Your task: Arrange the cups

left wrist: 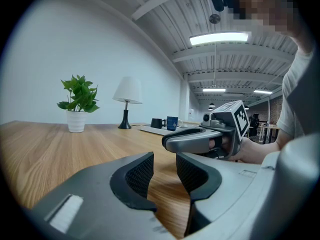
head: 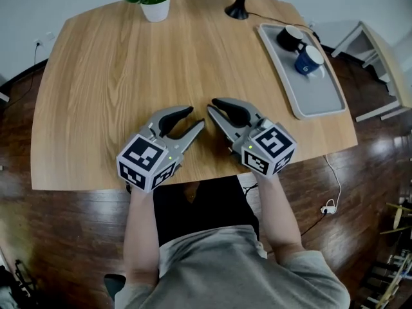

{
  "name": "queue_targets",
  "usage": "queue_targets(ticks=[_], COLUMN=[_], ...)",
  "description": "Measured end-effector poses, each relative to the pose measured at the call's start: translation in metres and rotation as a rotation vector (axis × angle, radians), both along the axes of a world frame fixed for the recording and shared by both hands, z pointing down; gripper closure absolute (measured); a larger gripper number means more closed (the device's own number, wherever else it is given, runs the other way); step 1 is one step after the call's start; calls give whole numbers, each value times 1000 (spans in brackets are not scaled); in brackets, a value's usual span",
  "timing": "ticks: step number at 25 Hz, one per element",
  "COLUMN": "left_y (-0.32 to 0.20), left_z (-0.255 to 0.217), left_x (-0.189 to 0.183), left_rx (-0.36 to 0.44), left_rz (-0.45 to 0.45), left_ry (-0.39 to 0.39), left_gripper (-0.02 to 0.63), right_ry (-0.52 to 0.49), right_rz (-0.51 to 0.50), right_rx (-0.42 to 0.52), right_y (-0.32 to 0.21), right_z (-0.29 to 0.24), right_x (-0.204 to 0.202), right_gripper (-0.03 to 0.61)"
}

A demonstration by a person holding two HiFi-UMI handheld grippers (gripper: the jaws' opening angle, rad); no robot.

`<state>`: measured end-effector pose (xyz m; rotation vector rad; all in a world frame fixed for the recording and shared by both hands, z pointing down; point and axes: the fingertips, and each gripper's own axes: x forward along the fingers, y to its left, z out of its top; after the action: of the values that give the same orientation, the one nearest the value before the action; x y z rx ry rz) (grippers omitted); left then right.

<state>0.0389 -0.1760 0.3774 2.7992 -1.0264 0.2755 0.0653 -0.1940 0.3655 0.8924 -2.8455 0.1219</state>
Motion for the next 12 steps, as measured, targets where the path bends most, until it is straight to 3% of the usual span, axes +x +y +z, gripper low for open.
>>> queue_targets(ticks=[3, 12], left_y=[-7, 4], left_z=[-6, 3], left_x=[3, 2], left_rx=[22, -20], left_rz=[9, -2], left_ry=[7, 1], left_gripper=[462, 462], right_ry=[6, 8], right_rz=[9, 14], right_rx=[16, -22], right_y=[-7, 2], right_z=[-7, 2], right_x=[4, 2], right_gripper=[516, 516])
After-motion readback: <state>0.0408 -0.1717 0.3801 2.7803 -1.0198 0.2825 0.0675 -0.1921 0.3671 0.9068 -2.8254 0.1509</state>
